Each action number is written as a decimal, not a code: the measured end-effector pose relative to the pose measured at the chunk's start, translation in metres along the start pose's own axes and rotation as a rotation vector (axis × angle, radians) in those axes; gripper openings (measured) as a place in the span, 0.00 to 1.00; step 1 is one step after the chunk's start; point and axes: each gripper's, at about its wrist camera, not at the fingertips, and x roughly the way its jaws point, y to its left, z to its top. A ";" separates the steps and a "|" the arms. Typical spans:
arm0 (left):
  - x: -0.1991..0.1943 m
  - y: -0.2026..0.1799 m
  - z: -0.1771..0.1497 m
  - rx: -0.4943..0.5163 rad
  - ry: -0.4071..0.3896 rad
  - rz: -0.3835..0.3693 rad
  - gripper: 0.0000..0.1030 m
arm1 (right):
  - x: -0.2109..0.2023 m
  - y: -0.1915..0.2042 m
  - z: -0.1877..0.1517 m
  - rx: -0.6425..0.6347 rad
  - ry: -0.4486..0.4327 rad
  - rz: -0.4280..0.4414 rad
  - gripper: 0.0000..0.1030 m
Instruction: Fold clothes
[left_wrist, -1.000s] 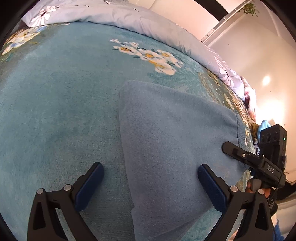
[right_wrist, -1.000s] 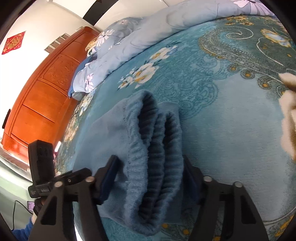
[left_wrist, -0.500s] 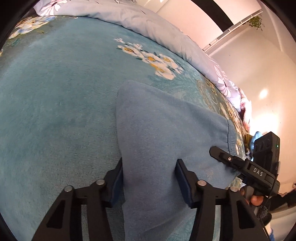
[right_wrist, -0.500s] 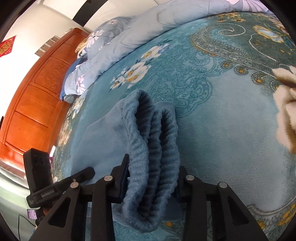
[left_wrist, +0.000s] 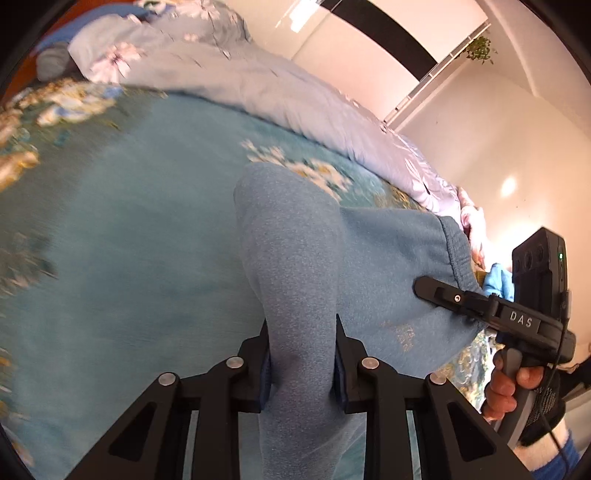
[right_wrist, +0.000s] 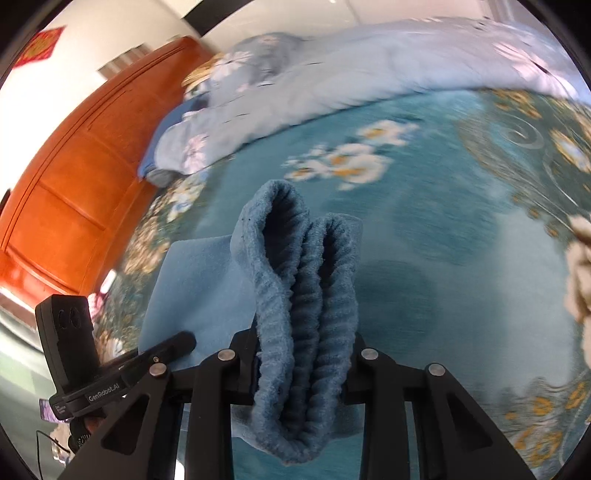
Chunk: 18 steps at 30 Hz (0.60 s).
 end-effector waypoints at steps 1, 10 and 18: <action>-0.011 0.009 0.003 0.013 -0.005 0.013 0.27 | 0.006 0.013 0.001 -0.012 0.002 0.009 0.30; -0.099 0.122 0.039 0.009 -0.050 0.142 0.27 | 0.096 0.129 0.009 -0.067 0.047 0.132 0.30; -0.132 0.226 0.075 -0.006 -0.047 0.219 0.27 | 0.185 0.218 0.033 -0.088 0.083 0.191 0.30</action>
